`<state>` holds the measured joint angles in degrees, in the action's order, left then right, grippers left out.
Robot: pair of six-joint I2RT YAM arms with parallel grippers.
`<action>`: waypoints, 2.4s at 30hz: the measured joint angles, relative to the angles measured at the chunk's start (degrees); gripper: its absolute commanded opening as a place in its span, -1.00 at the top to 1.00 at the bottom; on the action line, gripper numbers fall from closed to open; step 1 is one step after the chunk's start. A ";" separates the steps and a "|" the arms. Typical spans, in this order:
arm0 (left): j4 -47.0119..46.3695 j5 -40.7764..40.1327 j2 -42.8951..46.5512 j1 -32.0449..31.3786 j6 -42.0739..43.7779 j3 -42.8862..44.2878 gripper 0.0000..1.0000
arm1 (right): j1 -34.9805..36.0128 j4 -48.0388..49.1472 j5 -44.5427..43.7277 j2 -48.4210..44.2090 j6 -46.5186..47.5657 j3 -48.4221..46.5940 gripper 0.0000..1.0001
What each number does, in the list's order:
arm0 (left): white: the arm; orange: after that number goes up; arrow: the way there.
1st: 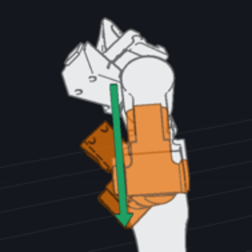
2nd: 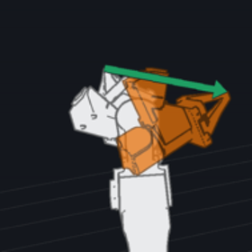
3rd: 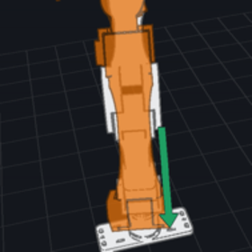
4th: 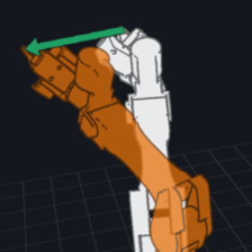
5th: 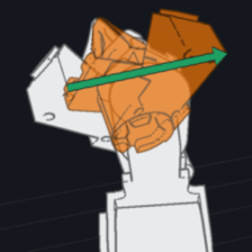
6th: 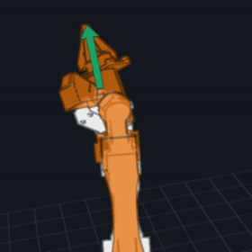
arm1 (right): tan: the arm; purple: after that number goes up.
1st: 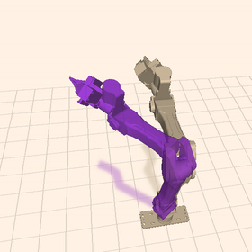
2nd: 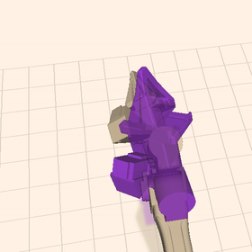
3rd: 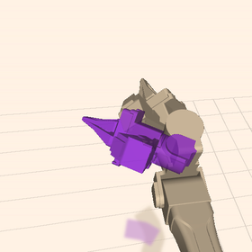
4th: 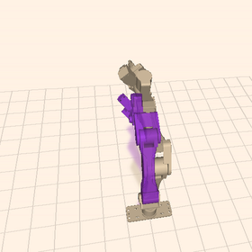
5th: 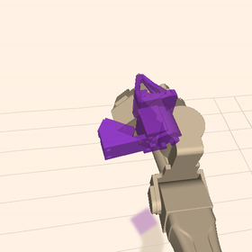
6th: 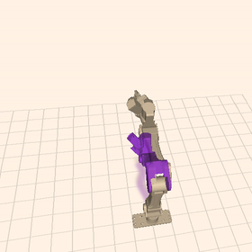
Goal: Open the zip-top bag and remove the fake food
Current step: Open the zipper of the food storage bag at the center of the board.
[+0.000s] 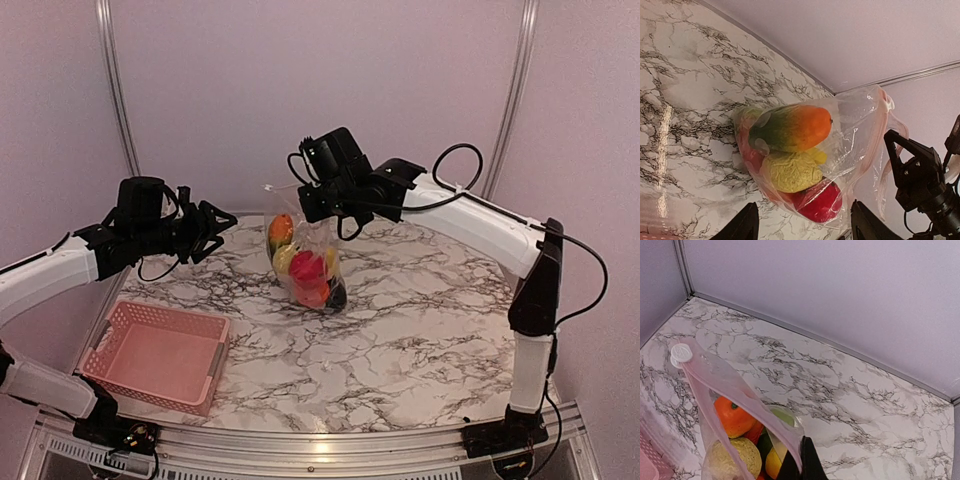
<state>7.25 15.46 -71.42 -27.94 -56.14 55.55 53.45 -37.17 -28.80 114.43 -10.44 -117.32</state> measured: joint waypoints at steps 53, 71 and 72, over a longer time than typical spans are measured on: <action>-12.57 1.77 -5.44 -7.10 0.28 -12.31 0.02 | 7.19 2.51 16.74 8.26 -11.61 1.11 1.00; -24.13 -5.57 -13.31 -8.90 -8.63 -12.90 0.08 | 7.41 2.91 16.70 8.24 -12.13 2.95 1.00; -24.85 -5.73 -13.86 -8.94 -8.94 -12.90 0.12 | 7.41 2.93 16.70 8.24 -12.13 2.99 1.00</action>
<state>-17.61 9.74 -85.27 -36.88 -65.08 42.65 60.86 -34.24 -12.10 122.67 -22.57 -114.32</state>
